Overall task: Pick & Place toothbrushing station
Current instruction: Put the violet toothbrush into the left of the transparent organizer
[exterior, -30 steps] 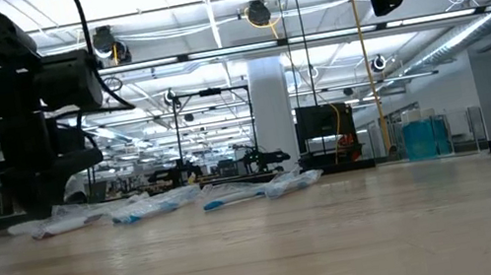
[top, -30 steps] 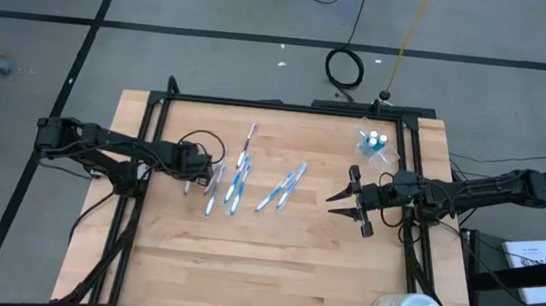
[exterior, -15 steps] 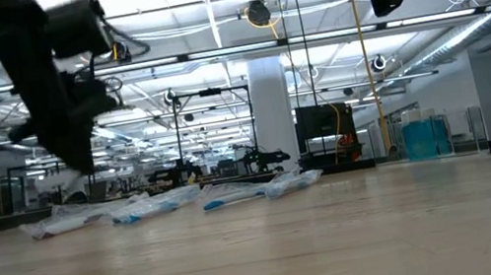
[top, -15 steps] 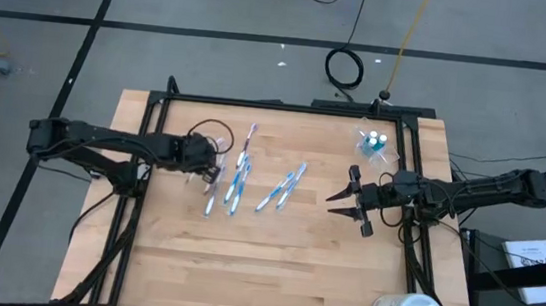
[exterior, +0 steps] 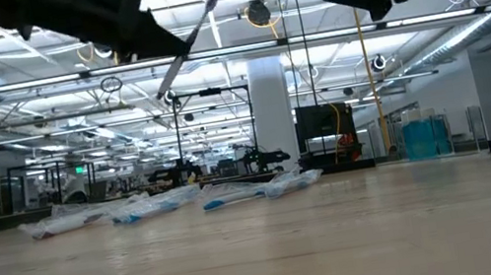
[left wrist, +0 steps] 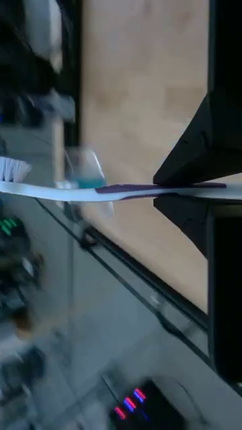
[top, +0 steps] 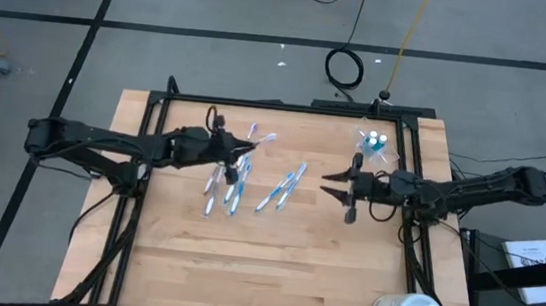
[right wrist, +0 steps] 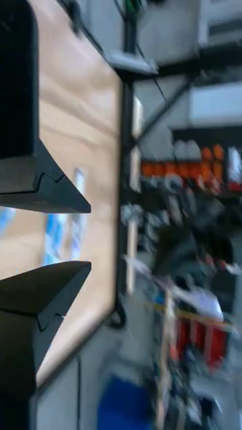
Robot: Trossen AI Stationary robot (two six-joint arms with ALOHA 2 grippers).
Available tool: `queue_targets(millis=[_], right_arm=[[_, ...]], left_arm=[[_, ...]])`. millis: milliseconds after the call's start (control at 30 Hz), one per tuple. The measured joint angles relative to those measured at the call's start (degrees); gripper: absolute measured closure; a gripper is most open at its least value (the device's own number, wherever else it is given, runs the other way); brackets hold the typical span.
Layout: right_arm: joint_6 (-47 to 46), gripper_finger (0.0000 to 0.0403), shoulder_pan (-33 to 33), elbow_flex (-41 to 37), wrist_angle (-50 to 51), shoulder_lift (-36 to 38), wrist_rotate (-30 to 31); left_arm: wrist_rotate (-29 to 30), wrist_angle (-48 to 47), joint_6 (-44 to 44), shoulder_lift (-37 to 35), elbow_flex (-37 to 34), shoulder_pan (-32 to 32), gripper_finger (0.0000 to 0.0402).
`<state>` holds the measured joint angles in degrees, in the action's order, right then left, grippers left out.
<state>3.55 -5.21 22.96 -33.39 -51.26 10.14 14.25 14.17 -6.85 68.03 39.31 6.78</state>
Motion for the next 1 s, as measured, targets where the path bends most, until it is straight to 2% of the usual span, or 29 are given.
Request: queue_targets(millis=[167, 267, 433, 633, 833, 1000], right_arm=[[1.4, 0.0287, 1.6, 0.0, -15.3, -8.1, 5.6], [-0.6, 0.0281, 4.1, 0.1, -21.3, -12.3, 6.7], [-4.5, 0.0253, 7.9, 2.5, -22.6, -18.4, 6.0], [-4.6, 0.0225, 10.5, 7.9, -22.7, -24.5, -1.7], [-4.2, 0.0226, 11.6, 12.7, -22.4, -28.8, -2.9], [-3.5, 0.0240, 11.6, 13.1, -22.6, -29.5, -3.0]], left_arm=[[-13.3, 14.3, -1.7, 6.2, 0.0, 2.1, 0.0380], [-18.6, 21.3, -1.0, 10.8, 0.0, 2.7, 0.0391], [-20.3, 30.1, 1.5, 17.2, 0.0, 3.0, 0.0380], [-22.9, 33.8, 3.6, 22.3, 1.9, 2.9, 0.0373], [-24.9, 33.8, 4.6, 25.2, 3.9, 3.0, 0.0390], [-24.8, 32.6, 4.8, 25.8, 4.1, 3.0, 0.0370]])
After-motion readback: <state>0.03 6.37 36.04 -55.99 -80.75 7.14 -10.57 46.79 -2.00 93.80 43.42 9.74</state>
